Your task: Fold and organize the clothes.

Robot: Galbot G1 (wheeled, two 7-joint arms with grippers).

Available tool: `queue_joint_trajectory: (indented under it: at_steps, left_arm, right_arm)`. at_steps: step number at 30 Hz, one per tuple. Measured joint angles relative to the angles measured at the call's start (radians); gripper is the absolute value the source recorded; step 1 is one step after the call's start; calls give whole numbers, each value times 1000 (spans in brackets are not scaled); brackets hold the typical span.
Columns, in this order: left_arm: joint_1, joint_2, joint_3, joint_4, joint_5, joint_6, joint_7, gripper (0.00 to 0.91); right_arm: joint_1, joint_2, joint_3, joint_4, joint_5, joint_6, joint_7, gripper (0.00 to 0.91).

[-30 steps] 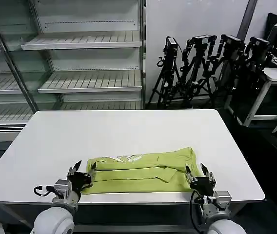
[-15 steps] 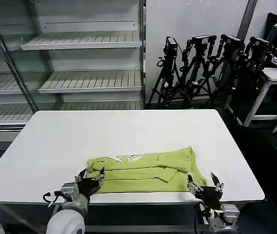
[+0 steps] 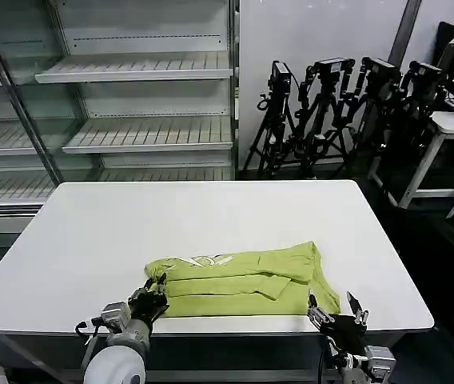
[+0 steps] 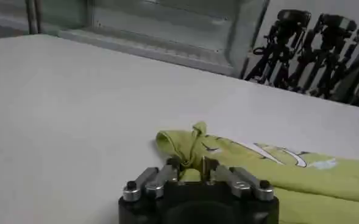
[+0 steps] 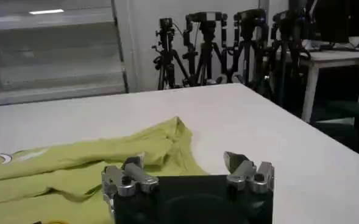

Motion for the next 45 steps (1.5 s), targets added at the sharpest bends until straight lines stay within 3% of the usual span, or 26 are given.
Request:
queue_joint_trajectory:
  at_steps: [13, 24, 31, 45]
  left_arm:
    - [-7, 23, -70, -26, -118, -61, 9, 40]
    - [-19, 149, -231, -5, -221, -79, 36, 40]
    - [-32, 202, -317, -28, -388, -44, 29, 40]
    - [-84, 132, -242, -126, -789, -46, 23, 40]
  right_arm:
    - [-12, 15, 0, 11, 1, 2, 0, 907]
    - [-4, 0, 11, 19, 16, -4, 2, 907]
    - [-3, 5, 13, 14, 16, -5, 1, 907]
    - [-29, 19, 22, 12, 12, -5, -1, 907]
